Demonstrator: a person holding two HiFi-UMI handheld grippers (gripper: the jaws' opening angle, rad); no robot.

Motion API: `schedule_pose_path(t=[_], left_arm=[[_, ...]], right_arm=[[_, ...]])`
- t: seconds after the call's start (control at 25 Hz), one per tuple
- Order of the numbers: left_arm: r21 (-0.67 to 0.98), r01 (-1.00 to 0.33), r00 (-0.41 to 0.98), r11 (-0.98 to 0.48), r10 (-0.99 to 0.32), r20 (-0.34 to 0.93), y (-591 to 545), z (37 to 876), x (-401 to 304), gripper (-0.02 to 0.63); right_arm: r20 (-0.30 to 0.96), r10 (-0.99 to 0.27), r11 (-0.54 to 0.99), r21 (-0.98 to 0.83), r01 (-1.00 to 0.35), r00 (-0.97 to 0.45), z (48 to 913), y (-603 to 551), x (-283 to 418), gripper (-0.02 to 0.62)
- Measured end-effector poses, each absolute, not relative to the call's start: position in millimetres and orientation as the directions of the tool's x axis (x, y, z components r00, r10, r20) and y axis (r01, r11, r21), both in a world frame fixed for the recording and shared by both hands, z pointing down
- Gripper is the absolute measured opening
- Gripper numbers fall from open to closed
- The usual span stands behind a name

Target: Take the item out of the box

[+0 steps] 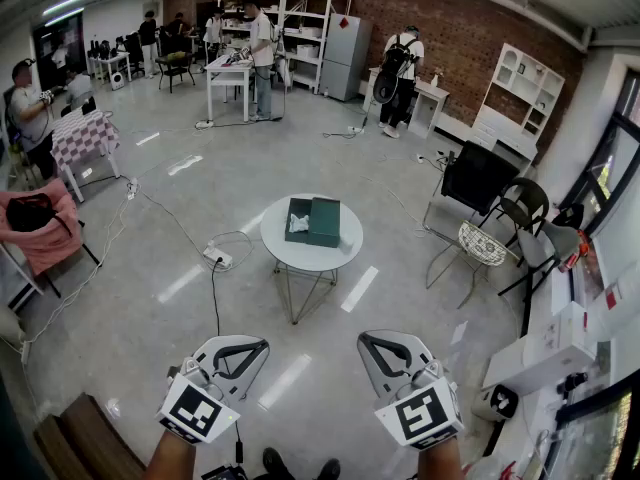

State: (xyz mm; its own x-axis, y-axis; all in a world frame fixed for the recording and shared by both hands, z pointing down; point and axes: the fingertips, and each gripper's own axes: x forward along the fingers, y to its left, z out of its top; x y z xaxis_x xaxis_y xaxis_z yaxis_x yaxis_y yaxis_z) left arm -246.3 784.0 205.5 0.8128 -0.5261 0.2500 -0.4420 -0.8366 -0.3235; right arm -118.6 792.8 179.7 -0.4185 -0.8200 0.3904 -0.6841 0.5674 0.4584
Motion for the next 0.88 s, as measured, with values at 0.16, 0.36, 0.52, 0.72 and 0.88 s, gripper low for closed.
schedule_pose_path(t=[0.16,0.36,0.52,0.72,0.88], left_arm=[[-0.329,-0.431,0.818,-0.840,-0.518,0.250,782.6,204.3,-262.7,0.018],[-0.329,-0.426,0.817,-0.843,-0.515,0.260,769.6,217.1,-264.8,0.020],[-0.322,-0.449,0.801,-0.833,-0.535,0.267,743.4,222.0,-267.6,0.019],[-0.317,-0.478,0.775,-0.819,-0.563,0.287,702.1,224.5,-256.9,0.020],[-0.318,-0.511,0.747,-0.798,-0.596,0.295,670.9,220.9,-230.6,0.019]], right_arm=[[0.387,-0.822,0.564,0.456,-0.689,-0.417,178.2,791.7,-138.1,0.037],[0.380,-0.817,0.573,0.447,-0.687,-0.435,189.2,774.5,-143.8,0.037],[0.361,-0.801,0.596,0.416,-0.687,-0.477,191.9,743.0,-146.3,0.038],[0.357,-0.786,0.617,0.400,-0.678,-0.505,195.9,692.2,-133.5,0.038],[0.345,-0.769,0.639,0.397,-0.659,-0.539,191.3,652.8,-107.0,0.038]])
